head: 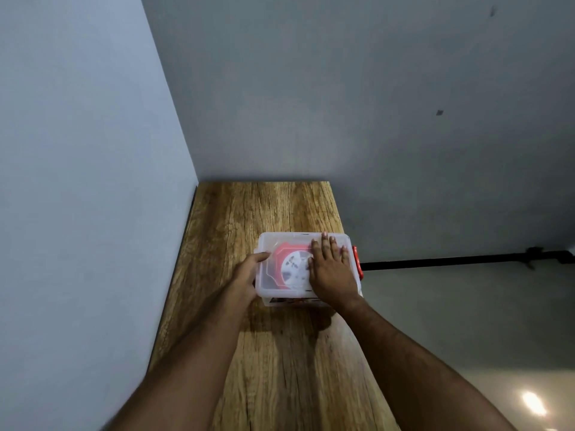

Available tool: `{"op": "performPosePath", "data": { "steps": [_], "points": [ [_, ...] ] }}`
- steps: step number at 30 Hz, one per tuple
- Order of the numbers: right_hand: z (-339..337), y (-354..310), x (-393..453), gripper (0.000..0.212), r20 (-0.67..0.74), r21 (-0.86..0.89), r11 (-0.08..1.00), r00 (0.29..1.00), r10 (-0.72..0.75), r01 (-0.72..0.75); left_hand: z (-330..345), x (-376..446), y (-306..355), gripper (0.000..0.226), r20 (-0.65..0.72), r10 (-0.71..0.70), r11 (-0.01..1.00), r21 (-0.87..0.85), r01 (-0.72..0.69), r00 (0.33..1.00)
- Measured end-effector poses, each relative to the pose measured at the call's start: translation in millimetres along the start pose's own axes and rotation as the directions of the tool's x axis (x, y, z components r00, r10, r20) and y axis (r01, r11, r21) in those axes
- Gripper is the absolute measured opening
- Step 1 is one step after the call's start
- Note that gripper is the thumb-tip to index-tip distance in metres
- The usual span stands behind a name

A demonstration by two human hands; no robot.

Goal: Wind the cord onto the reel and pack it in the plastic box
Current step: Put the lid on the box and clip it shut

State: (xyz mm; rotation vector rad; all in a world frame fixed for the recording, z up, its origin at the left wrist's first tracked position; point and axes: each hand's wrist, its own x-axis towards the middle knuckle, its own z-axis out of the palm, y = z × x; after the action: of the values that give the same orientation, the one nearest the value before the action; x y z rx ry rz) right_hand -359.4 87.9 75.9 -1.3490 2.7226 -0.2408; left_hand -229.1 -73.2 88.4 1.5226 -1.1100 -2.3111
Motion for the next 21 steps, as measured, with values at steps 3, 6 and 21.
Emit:
{"op": "performPosePath", "data": {
  "steps": [3,6,21],
  "points": [
    [2,1,0,0.075,-0.003,0.009,1.000,1.000,0.003,-0.003,-1,1,-1,0.028,0.003,0.025,1.000,0.014,-0.025,1.000],
    [2,1,0,0.071,-0.007,0.007,1.000,1.000,0.010,-0.010,0,9,-2,0.039,-0.137,0.131,0.989,0.079,-0.121,0.982],
    [2,-2,0,0.068,-0.016,0.021,1.000,1.000,0.022,-0.022,37,-6,-21,0.031,-0.143,0.759,0.384,0.886,-0.260,0.635]
  ]
}}
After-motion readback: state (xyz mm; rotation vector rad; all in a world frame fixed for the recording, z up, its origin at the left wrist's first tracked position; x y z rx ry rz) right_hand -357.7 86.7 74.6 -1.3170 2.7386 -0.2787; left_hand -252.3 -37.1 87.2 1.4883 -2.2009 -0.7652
